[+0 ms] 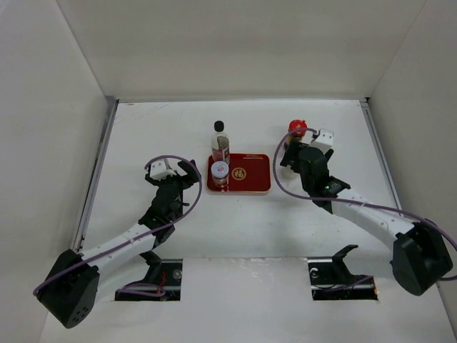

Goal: Organize the condiment bottles

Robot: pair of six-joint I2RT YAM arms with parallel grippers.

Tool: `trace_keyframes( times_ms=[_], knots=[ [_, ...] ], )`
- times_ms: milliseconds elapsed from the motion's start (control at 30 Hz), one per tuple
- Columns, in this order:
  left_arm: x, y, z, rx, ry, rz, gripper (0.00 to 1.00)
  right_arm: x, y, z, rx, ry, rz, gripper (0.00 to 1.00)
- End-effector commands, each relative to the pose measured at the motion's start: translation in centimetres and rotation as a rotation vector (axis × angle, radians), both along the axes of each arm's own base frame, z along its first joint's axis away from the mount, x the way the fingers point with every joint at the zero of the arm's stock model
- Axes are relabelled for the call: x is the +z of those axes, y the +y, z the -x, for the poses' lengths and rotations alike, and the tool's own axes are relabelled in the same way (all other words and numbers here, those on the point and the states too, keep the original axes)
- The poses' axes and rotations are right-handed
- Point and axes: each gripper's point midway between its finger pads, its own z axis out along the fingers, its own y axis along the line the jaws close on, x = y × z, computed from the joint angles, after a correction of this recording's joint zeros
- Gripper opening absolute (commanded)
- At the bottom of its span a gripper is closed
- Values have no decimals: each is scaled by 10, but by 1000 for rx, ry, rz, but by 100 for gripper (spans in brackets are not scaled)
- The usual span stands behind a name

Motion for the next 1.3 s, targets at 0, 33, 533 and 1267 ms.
trace_keyframes(
  times_ms=[0, 33, 533, 1267],
  knots=[
    [20, 2, -1, 9, -84, 107, 86, -5, 2, -10, 10, 43, 39, 97],
    [18, 2, -2, 9, -80, 105, 86, -10, 7, -13, 29, 55, 34, 98],
    [10, 2, -6, 10, -61, 103, 86, -42, 11, -51, 25, 108, 47, 73],
    [-4, 4, -11, 25, -32, 84, 86, 34, 167, -64, 316, -171, -46, 54]
  ],
)
